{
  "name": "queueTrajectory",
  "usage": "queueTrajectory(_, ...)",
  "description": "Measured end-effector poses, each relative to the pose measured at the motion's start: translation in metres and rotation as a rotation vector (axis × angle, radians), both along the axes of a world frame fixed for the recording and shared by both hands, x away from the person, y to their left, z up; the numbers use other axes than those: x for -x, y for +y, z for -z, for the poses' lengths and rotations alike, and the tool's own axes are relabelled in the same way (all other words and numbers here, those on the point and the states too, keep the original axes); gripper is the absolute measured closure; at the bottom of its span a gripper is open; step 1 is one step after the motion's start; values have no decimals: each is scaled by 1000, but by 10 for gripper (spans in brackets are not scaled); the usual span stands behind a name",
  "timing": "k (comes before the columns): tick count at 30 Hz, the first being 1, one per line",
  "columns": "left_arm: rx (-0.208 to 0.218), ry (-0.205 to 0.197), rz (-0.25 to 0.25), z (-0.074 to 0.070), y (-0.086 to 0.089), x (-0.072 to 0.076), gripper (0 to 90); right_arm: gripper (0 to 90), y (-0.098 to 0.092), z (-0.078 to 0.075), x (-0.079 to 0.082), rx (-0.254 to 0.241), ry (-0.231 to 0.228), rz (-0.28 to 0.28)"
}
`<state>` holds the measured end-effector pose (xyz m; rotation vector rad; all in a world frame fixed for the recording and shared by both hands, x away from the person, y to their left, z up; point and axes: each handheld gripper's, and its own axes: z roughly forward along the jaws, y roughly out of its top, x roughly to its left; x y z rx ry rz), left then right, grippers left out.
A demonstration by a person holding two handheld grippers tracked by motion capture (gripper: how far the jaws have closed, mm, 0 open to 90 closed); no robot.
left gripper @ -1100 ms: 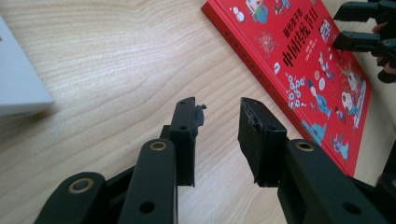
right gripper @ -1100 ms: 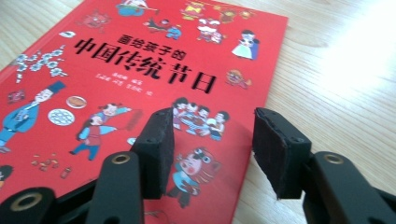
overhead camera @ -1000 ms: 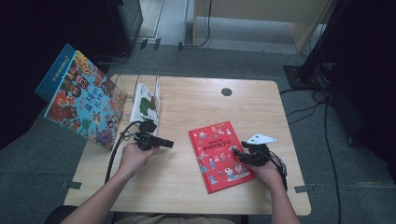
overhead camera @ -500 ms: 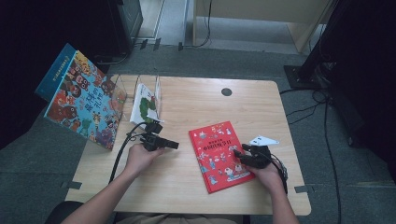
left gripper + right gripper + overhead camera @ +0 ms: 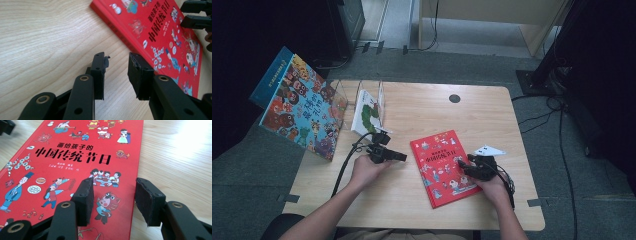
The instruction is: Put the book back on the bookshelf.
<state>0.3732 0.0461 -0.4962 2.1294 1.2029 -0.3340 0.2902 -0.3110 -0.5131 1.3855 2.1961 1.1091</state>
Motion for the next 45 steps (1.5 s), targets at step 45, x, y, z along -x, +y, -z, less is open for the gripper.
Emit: queueTrajectory(45, 54, -21, -91, 10, 2, -12, 688, 487, 36, 0, -8, 24, -29, -70)
